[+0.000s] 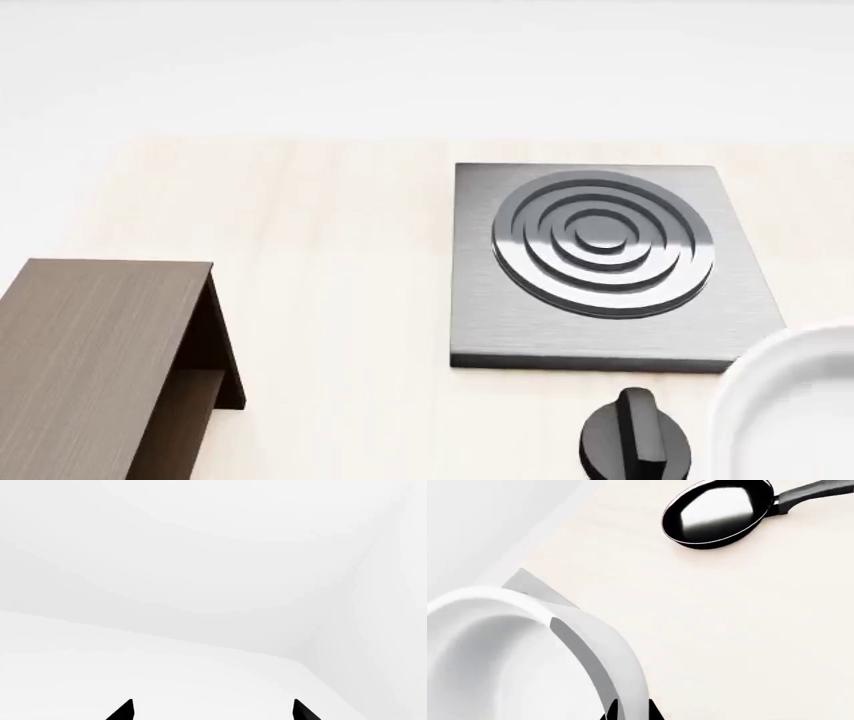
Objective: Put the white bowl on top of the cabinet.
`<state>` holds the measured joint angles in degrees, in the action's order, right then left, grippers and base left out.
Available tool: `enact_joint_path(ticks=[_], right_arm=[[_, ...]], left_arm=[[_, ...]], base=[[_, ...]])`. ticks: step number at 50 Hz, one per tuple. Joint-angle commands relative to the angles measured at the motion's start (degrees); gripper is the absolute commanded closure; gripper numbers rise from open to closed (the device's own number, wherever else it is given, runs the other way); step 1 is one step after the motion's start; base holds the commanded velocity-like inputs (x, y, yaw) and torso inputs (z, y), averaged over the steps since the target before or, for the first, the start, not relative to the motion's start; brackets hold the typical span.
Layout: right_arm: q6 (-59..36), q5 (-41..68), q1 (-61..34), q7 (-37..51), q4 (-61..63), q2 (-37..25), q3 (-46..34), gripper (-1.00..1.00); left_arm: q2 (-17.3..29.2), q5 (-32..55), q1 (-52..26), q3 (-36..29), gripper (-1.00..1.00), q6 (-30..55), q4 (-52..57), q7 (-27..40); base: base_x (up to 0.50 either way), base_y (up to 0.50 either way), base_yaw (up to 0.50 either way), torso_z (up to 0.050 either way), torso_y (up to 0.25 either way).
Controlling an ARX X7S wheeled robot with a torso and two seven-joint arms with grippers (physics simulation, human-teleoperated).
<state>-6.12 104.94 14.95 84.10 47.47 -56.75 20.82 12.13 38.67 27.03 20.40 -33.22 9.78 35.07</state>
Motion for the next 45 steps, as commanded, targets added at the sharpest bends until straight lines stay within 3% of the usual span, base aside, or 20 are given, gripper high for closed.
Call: enact_joint_path(ticks=[1, 18, 27, 45], right_arm=[[-1.44, 0.99, -6.74, -1.87, 1.19, -4.58, -2.66, 1.0], [-2.28, 4.41, -23.86, 0.25, -1.25, -8.11, -14.11, 1.0], [-4.2, 6.55, -37.08, 0.39, -6.61, -4.12, -23.43, 1.0], [-10.16, 10.25, -55.88, 3.64, -13.11, -1.07, -33.09, 1.0]], left_arm=[[0.08, 0.03, -0.18, -0.15, -1.0, 0.04, -0.24, 0.0], [0.25, -0.17, -0.19, -0.31, -1.0, 0.22, -0.11, 0.23], [0.25, -0.28, -0.2, -0.36, -1.0, 0.22, -0.11, 0.36], [0.3, -0.24, -0.33, -0.54, -1.0, 0.18, -0.34, 0.35]], base=[[0.0, 0.0, 0.0, 0.0, 0.0], [0.0, 0.0, 0.0, 0.0, 0.001], [0.0, 0.0, 0.0, 0.0, 0.001], [0.0, 0.0, 0.0, 0.0, 0.001]])
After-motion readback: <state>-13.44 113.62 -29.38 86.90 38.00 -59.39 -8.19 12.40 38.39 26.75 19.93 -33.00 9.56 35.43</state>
